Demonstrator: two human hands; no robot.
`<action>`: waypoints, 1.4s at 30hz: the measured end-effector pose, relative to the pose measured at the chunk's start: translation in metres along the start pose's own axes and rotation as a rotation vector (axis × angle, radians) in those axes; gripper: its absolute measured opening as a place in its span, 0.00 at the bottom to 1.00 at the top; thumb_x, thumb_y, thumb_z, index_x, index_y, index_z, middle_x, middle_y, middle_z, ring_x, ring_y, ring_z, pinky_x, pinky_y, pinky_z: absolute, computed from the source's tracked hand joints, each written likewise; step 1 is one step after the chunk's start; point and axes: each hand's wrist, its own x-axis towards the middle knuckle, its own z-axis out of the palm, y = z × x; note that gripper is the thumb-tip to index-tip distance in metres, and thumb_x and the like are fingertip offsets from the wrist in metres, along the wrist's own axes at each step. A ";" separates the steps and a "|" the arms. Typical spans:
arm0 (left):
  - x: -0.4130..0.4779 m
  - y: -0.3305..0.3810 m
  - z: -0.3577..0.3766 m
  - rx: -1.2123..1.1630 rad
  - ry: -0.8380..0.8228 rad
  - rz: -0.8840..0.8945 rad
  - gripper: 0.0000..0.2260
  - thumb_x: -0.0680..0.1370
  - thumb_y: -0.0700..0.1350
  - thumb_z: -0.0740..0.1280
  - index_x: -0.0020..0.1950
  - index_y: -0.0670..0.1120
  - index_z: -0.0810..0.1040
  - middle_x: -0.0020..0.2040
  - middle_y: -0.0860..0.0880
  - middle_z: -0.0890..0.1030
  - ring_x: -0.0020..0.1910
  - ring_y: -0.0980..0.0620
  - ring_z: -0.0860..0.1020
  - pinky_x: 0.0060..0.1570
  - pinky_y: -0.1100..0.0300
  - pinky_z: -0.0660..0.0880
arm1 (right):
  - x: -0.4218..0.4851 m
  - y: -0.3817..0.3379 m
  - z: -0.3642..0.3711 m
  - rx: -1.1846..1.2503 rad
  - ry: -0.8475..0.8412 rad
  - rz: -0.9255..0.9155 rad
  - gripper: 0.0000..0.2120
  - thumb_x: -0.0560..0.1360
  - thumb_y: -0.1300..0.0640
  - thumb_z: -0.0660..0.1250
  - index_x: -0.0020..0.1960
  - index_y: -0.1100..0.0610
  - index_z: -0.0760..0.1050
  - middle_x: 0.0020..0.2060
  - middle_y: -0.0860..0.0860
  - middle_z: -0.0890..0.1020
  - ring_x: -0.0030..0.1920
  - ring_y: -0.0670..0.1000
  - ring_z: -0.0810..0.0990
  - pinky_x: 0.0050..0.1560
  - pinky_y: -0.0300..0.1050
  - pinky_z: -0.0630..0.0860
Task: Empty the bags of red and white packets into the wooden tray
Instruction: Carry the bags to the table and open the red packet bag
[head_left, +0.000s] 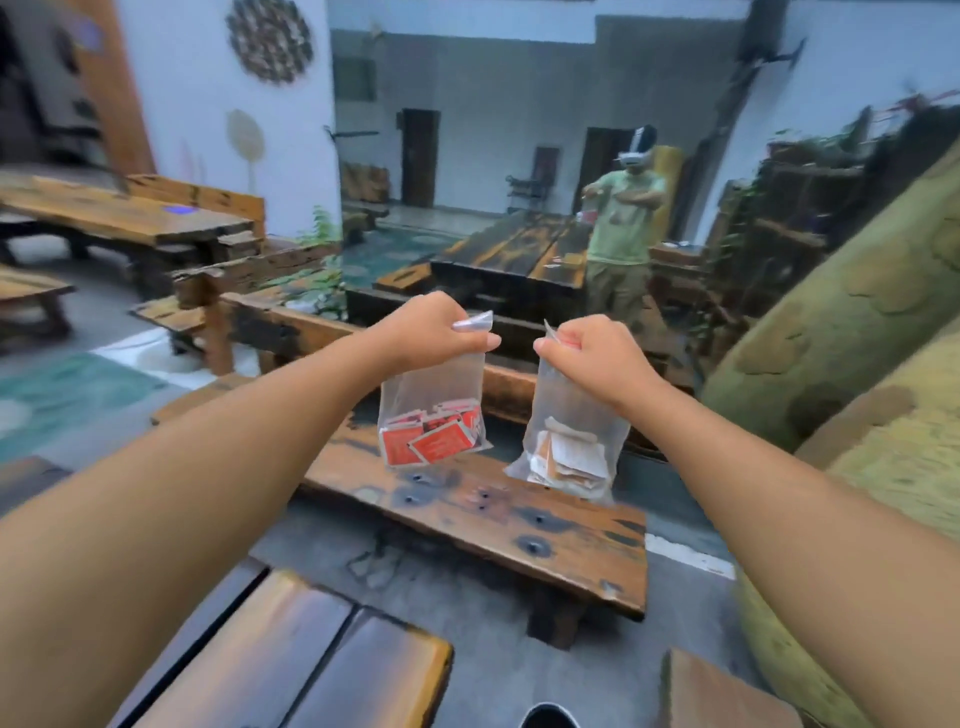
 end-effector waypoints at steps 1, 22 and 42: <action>-0.005 -0.015 -0.006 0.005 0.012 -0.040 0.25 0.74 0.63 0.68 0.33 0.42 0.74 0.30 0.45 0.72 0.30 0.49 0.71 0.34 0.56 0.65 | 0.009 -0.009 0.014 0.025 -0.020 -0.033 0.22 0.76 0.48 0.65 0.28 0.56 0.63 0.25 0.52 0.65 0.28 0.50 0.66 0.34 0.47 0.64; -0.247 -0.102 -0.041 0.283 0.387 -0.871 0.24 0.75 0.63 0.68 0.33 0.43 0.73 0.28 0.48 0.71 0.28 0.50 0.69 0.31 0.55 0.61 | 0.010 -0.181 0.193 0.354 -0.490 -0.769 0.24 0.78 0.45 0.64 0.30 0.58 0.67 0.26 0.53 0.68 0.26 0.48 0.66 0.27 0.38 0.60; -0.311 -0.155 0.110 0.002 0.287 -0.941 0.24 0.75 0.63 0.67 0.30 0.47 0.66 0.28 0.47 0.66 0.27 0.50 0.64 0.31 0.55 0.57 | -0.090 -0.094 0.316 0.365 -0.847 -0.660 0.26 0.79 0.44 0.62 0.28 0.53 0.57 0.23 0.47 0.62 0.25 0.45 0.62 0.31 0.48 0.57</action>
